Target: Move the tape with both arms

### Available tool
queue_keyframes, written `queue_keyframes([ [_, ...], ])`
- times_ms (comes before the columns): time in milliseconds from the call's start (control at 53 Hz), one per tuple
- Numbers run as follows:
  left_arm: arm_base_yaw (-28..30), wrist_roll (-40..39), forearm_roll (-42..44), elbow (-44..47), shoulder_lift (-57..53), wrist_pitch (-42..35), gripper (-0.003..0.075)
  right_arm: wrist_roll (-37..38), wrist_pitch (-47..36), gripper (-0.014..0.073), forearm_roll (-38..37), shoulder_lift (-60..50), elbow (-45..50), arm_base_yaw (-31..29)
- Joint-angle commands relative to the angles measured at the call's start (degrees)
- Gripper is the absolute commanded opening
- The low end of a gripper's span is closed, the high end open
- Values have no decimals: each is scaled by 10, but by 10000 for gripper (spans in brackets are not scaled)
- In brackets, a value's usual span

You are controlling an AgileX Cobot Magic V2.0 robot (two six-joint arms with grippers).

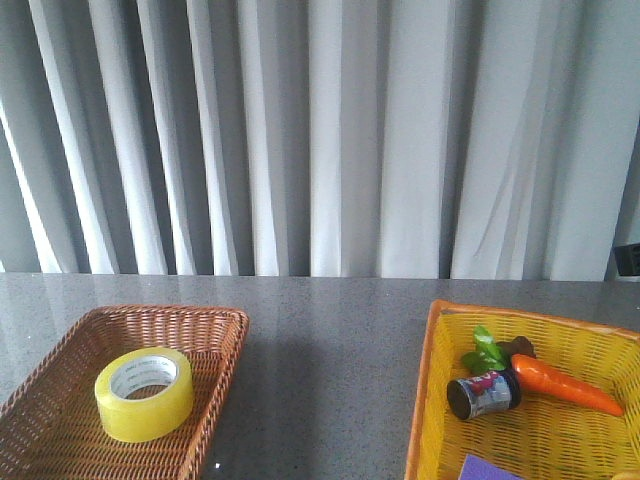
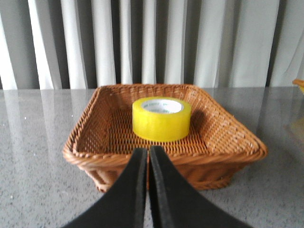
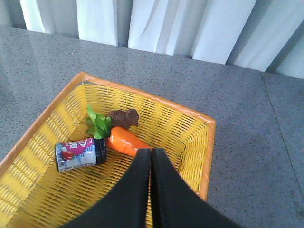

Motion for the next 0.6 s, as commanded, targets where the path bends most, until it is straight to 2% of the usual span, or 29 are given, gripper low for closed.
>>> queue_keyframes([
  [0, 4, -1, 9, -3, -11, -24, -6, -2, -34, -8, -13, -12, -15, -1],
  [151, 30, -1, 20, -2, -12, 11, -6, -2, -34, -8, -13, -12, -15, -1],
  [378, 72, -1, 19, -2, -12, 13, -6, -2, -34, -8, -13, -12, -15, -1],
  [585, 74, -1, 19, -2, -12, -1, -6, -1, -34, -8, -13, -12, -15, -1],
])
